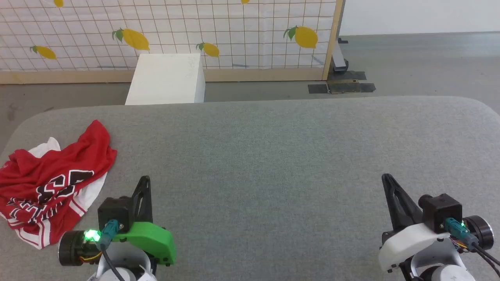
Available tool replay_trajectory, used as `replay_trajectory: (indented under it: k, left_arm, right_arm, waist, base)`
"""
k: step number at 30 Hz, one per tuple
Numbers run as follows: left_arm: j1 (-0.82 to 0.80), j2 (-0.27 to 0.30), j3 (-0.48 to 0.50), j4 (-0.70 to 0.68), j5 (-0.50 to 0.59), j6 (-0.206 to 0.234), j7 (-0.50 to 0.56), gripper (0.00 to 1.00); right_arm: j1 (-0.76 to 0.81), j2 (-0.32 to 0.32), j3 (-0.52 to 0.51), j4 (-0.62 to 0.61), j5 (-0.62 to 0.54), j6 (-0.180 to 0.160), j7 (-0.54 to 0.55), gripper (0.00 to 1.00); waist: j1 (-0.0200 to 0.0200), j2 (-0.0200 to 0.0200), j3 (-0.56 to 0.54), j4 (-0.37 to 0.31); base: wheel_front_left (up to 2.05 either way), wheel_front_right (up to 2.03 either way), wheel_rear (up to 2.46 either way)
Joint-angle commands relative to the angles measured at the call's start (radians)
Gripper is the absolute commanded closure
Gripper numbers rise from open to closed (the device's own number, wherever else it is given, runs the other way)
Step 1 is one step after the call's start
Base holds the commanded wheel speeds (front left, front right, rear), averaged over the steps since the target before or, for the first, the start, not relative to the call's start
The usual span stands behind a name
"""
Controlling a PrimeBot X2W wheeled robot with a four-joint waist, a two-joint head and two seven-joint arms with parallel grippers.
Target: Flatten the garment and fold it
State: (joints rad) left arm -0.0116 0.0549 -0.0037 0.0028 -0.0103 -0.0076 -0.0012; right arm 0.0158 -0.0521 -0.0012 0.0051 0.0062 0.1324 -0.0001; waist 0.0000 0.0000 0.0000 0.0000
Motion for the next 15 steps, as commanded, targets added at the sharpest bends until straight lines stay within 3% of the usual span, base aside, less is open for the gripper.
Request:
replay_trajectory:
  k: [1,15]
  left_arm:
    - [0.012,-0.005,0.004,-0.003,0.010,0.008,0.001,1.00]
    - [0.012,-0.005,0.004,-0.003,0.010,0.008,0.001,1.00]
  right_arm:
    - [-0.016,0.002,0.001,-0.005,-0.006,-0.002,0.000,1.00]
    - [-0.016,0.002,0.001,-0.005,-0.006,-0.002,0.000,1.00]
  waist:
    - [0.0000,0.0000,0.000,0.000]
    - [0.0000,0.0000,0.000,0.000]
  base:
    - [0.00,0.00,0.00]
    - [0.00,0.00,0.00]
